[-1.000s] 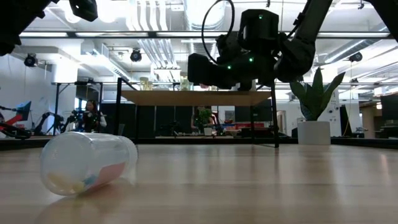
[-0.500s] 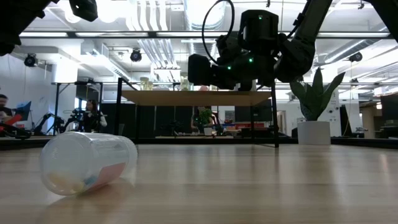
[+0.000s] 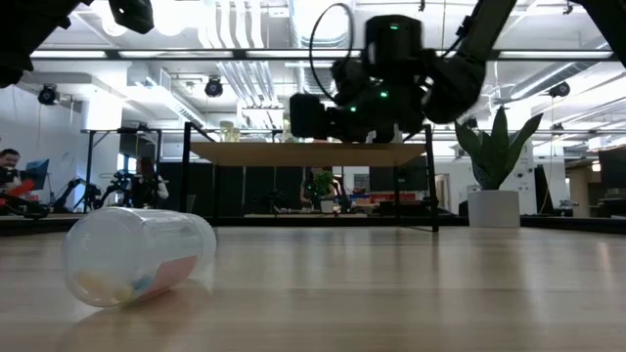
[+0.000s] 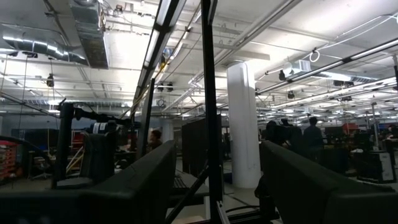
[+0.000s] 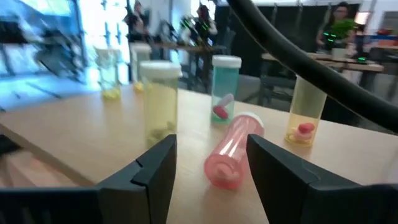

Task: Pick and place medicine bottles onto shelf by color
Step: Put the pink pill bottle on the shelf

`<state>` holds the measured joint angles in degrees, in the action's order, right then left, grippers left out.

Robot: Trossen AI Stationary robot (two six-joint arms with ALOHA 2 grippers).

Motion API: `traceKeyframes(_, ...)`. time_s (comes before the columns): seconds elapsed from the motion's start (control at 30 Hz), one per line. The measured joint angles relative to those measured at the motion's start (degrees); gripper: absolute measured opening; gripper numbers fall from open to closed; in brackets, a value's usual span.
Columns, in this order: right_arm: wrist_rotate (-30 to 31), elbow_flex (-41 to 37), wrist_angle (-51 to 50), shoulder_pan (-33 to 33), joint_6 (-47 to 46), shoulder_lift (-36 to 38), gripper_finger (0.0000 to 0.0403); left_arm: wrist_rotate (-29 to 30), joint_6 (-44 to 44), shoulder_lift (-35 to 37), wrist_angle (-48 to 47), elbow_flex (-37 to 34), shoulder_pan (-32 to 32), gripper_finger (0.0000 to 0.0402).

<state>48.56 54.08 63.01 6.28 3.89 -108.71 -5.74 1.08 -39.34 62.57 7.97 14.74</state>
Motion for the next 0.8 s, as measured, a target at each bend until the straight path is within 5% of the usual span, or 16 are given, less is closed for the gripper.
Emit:
traceKeyframes(0.33,5.9,12.9,-31.1,0.1,-9.6,0.0,0.0176,0.0,0.0,0.0,0.0,0.0,0.0,0.0217)
traceKeyframes(0.8,7.4,13.0,-33.8,-0.3,-12.3,0.2,0.0085,0.0,0.0,0.0,0.0,0.0,0.0,0.0217)
